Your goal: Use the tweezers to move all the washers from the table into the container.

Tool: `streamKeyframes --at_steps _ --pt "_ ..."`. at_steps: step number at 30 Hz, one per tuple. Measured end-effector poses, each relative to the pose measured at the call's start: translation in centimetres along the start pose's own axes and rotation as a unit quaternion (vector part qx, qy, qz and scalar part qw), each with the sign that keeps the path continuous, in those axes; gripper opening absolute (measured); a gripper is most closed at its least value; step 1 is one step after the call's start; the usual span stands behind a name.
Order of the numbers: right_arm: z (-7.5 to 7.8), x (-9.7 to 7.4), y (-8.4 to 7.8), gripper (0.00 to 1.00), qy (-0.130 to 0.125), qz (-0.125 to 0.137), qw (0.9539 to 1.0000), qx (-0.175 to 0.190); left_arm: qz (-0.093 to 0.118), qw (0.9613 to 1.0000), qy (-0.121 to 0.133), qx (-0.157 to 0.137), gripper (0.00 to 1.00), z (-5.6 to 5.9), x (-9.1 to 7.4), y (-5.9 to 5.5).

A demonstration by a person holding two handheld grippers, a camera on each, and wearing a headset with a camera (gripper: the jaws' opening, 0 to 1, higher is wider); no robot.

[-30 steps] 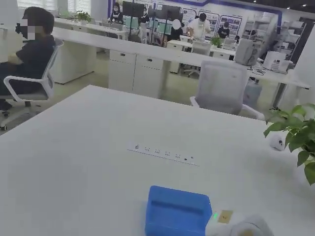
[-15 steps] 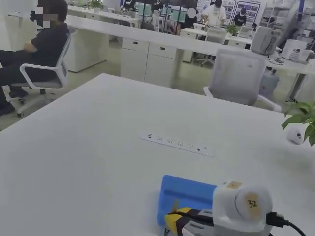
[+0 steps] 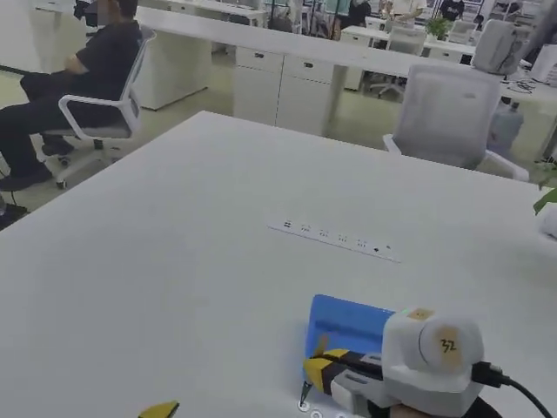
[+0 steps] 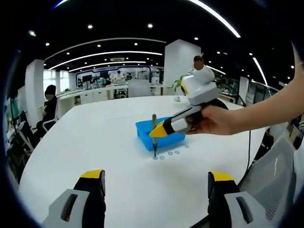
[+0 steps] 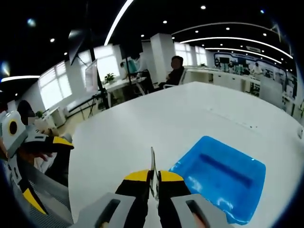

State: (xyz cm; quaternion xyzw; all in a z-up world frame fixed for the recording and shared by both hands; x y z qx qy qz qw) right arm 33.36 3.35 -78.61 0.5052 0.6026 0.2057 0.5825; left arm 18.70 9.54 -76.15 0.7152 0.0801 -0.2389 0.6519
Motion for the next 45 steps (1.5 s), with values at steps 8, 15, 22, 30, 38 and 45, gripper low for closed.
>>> streamKeyframes --at_steps 8,15,22,30,38,45 --pt "0.4 -0.1 -0.7 0.02 -0.001 -0.002 0.9999 0.011 -0.005 1.0 -0.003 0.004 0.89 0.1 0.1 -0.2" --pt "0.1 -0.2 -0.8 0.02 0.002 0.001 0.9999 0.011 -0.013 0.9999 -0.003 0.009 0.89 0.1 0.1 -0.4" --pt "-0.6 -0.6 -1.4 0.02 -0.006 -0.007 0.9999 -0.008 -0.016 0.9998 -0.002 0.012 0.88 0.1 0.2 -0.5" --pt "-0.1 -0.6 -1.3 0.0 -0.006 -0.028 0.9995 -0.012 -0.016 0.9998 0.0 0.015 0.88 0.0 0.1 -0.5" --pt "-0.4 -0.6 -1.3 0.03 0.002 -0.035 0.9993 -0.012 -0.017 0.9997 0.006 0.016 0.88 -0.3 0.1 -0.6" --pt "-0.6 -0.5 -1.2 0.03 0.0 -0.047 0.998 -0.043 -0.016 0.9997 0.009 0.017 0.87 -0.4 0.0 -0.6"
Point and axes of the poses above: the centre of the closed fingertips' face, and the gripper's own axes: x roughly forward along the fingers, z roughly to its right, y roughly out of its top, the point moved 3 cm from there along -x, roughly backward along the fingers, and after that the axes turned 9 degrees about y, right-handed, at the moved point
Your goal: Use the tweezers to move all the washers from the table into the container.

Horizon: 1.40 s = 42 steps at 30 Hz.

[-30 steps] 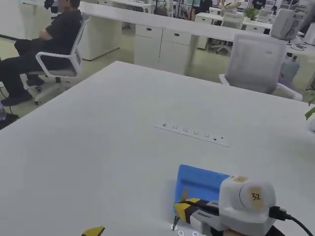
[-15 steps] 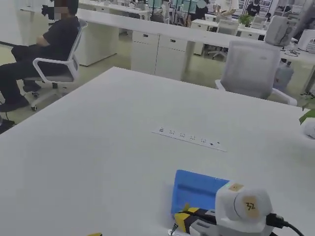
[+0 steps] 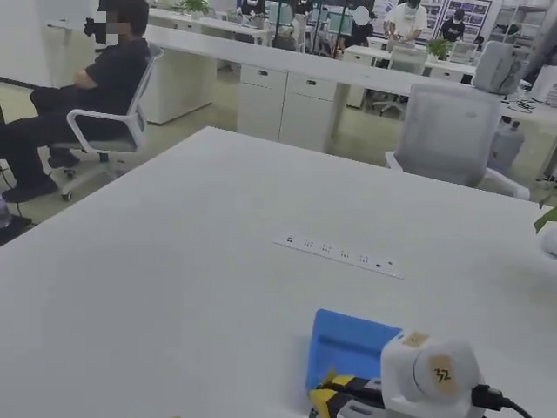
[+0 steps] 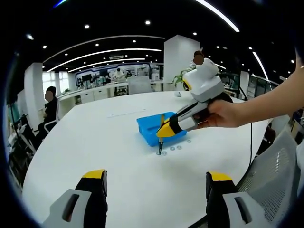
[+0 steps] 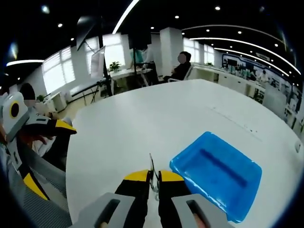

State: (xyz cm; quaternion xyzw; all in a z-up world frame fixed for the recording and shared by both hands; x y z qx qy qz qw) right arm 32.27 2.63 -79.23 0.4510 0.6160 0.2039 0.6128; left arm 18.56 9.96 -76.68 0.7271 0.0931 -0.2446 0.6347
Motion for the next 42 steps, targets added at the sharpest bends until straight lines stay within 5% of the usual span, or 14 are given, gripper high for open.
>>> streamKeyframes --at_steps 42 --pt "0.47 0.91 0.48 0.03 0.002 0.005 1.0 0.005 0.001 1.0 0.007 -0.006 0.86 -0.3 0.01 -0.01"
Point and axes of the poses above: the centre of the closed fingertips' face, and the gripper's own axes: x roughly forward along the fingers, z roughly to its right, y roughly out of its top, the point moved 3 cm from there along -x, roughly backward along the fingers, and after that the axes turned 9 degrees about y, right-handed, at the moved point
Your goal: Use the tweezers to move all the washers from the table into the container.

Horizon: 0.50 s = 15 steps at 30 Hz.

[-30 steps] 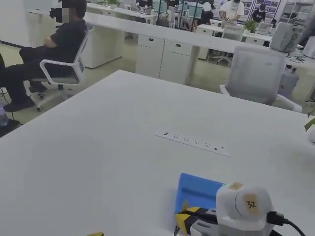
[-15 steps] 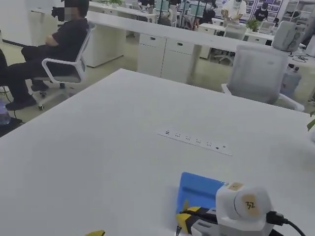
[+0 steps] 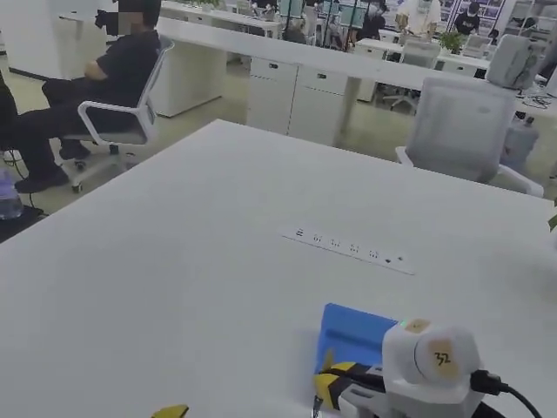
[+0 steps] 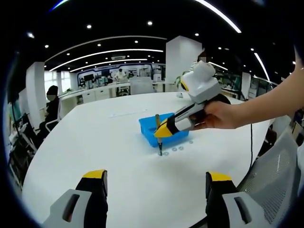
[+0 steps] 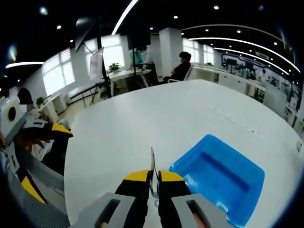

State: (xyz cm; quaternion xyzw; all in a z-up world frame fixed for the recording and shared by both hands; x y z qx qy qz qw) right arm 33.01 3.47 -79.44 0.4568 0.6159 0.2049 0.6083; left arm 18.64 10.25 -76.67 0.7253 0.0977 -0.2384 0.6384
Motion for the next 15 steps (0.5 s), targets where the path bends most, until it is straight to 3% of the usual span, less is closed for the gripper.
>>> streamKeyframes --at_steps 6,9,15 --pt "-0.6 -0.2 -0.4 0.02 -0.003 0.003 1.0 -0.005 -0.002 1.0 -0.001 0.002 0.86 0.1 0.0 -0.1" --pt "-1.1 -0.3 -0.5 0.01 -0.008 0.006 0.9991 -0.041 -0.001 1.0 -0.001 0.003 0.86 0.1 0.0 0.0" --pt "-1.1 -0.4 -0.6 0.0 -0.014 -0.013 0.9982 -0.057 0.005 1.0 -0.001 0.002 0.88 0.1 -0.1 0.2"
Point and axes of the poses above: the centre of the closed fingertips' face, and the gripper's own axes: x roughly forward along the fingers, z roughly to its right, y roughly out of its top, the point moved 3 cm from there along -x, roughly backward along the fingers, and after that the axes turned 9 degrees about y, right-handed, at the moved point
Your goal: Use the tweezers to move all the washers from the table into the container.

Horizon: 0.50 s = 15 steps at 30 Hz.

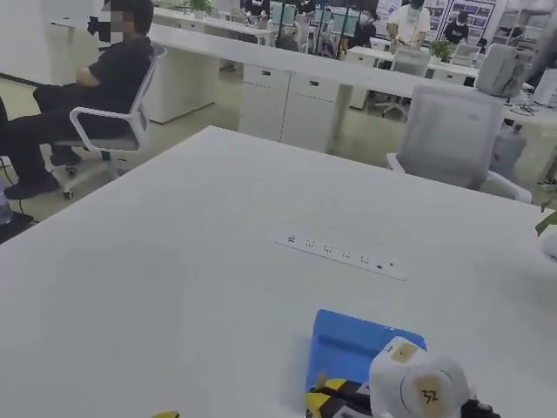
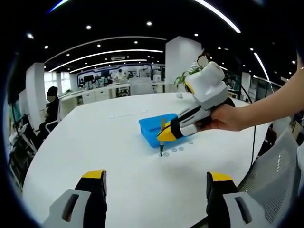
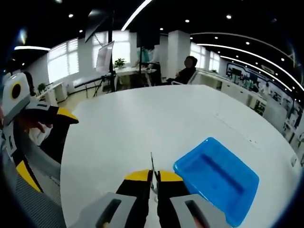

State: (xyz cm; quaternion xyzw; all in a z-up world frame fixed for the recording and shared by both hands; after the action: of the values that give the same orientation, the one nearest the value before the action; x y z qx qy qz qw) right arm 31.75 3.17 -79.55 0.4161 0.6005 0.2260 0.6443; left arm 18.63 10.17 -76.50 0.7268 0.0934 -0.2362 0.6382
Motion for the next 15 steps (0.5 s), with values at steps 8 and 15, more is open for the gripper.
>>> streamKeyframes --at_steps 8,15 --pt "1.0 -0.49 -0.26 0.0 -0.01 0.004 0.9988 0.047 0.008 0.9999 -0.006 -0.006 0.92 0.12 -0.09 0.25" --pt "0.8 -0.65 -0.3 0.0 -0.003 -0.019 0.999 0.041 0.022 0.9997 -0.005 -0.011 0.96 0.08 -0.21 0.64"
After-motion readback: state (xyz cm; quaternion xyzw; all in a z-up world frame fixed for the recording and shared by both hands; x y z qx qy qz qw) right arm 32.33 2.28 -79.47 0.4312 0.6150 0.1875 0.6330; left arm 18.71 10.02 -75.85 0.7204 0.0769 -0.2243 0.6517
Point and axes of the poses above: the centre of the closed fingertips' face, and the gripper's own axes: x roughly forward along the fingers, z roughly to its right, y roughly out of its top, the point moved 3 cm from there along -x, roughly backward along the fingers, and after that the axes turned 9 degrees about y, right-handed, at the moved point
